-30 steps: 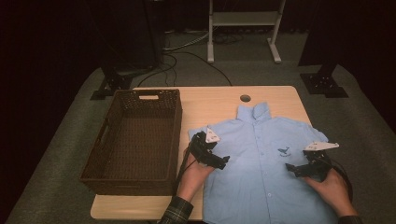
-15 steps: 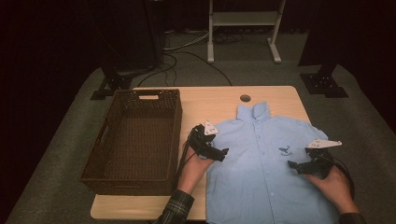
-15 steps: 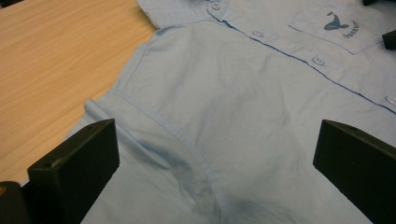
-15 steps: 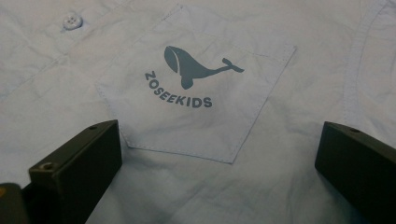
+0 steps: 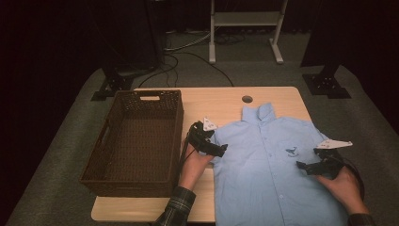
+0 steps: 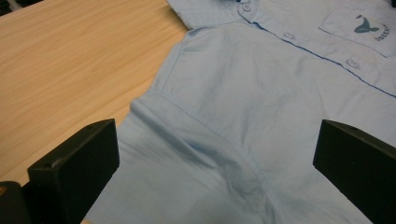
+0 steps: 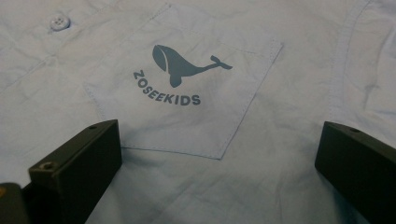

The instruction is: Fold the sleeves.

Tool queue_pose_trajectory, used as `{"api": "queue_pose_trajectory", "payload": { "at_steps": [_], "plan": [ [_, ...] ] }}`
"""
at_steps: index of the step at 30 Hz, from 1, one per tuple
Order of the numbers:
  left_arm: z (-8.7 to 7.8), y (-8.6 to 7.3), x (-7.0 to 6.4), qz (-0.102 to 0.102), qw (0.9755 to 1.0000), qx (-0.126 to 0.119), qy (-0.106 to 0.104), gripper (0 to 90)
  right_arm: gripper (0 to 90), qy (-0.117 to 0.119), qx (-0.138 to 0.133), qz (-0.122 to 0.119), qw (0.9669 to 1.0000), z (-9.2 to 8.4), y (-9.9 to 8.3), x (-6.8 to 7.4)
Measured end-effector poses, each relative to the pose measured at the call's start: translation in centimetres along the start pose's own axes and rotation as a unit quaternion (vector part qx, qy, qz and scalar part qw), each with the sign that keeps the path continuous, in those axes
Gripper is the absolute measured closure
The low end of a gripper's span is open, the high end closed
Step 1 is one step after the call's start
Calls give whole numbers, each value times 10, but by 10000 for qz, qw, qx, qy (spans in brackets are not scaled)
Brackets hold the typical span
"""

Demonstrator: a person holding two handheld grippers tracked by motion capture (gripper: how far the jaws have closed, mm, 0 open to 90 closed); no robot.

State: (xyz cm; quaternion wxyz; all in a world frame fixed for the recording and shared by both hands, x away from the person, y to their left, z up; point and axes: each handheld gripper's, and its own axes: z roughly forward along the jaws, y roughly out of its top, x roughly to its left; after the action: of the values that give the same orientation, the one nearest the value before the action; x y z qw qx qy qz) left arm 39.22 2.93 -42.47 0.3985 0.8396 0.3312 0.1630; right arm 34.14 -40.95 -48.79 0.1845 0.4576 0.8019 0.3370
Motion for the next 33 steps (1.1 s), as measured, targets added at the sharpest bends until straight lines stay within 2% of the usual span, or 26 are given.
{"api": "queue_pose_trajectory", "payload": {
  "at_steps": [6, 13, 20, 24, 28, 30, 33],
  "plan": [
    [3, 1, 6, -44, 10000, 63, 44, 0, 0, -33, 6, 31, 10000, -3, -2, -5],
    [4, 3, 20, -220, 9997, 25, 108, 41, 0, -43, 14, 38, 10000, -3, -3, -6],
    [8, 4, 26, -173, 9995, 156, 204, 58, 0, -45, 16, 33, 10000, -3, -3, -6],
    [10, 4, 29, -87, 9990, 275, 354, 123, 0, -46, 25, 41, 10000, -3, -3, -6],
    [13, 4, 33, -102, 9982, 394, 442, 160, 0, -46, 24, 39, 10000, -3, -3, -6],
    [15, 4, 34, -100, 9978, 426, 494, 220, 0, -50, 26, 38, 10000, -4, -3, -6],
    [18, 2, 35, -143, 9971, 540, 515, 229, 0, -45, 49, 36, 10000, -4, -3, -6]
  ]
}}
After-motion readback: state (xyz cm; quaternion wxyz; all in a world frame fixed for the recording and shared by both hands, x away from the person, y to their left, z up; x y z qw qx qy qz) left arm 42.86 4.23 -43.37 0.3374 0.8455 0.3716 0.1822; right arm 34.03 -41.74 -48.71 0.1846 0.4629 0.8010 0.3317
